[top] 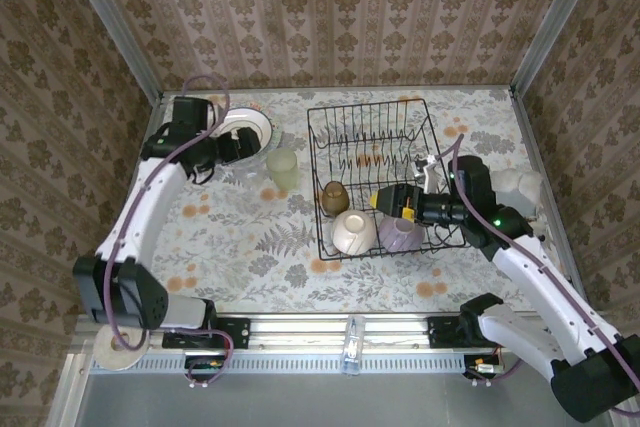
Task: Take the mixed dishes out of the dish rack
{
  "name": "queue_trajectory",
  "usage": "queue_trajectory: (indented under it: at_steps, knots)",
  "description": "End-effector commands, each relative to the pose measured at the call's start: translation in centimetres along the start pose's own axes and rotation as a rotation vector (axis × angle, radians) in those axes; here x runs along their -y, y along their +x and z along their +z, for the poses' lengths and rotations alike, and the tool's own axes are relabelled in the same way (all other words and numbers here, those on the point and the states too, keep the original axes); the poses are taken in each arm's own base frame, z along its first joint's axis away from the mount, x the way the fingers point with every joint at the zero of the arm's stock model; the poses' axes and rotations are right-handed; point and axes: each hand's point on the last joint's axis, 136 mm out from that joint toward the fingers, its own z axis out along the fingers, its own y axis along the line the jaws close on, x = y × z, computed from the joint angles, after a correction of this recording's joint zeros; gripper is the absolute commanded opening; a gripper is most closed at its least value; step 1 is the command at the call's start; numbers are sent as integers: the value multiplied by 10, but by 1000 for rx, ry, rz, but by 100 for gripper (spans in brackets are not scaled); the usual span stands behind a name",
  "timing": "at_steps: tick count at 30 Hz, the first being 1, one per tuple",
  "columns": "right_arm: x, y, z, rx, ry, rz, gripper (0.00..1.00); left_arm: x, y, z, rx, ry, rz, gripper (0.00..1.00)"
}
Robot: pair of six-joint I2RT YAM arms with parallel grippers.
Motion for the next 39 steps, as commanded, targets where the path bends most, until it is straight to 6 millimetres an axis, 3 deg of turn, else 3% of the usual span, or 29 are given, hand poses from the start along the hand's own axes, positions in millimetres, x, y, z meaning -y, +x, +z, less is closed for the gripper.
queue_trajectory:
  at_steps: [1,4,10,13,20,26,39]
  knots:
    - [0,-9,5,5,62,-50,100,11,0,-30,69,74,66,100]
    - [5,-11,16,-21,134,-66,100,19,4,-62,179,120,126,100]
    - [24,-11,49,-80,297,-90,100,14,23,-109,556,236,148,100]
    - [33,-8,65,-120,402,-119,99,30,42,-123,596,363,229,100]
    - [60,-8,102,-215,584,-134,96,67,86,-124,488,607,392,100]
    - [63,-12,128,-249,641,-158,95,62,108,-106,399,602,416,100]
    - [84,-9,168,-326,737,-151,89,63,126,-86,303,603,411,100]
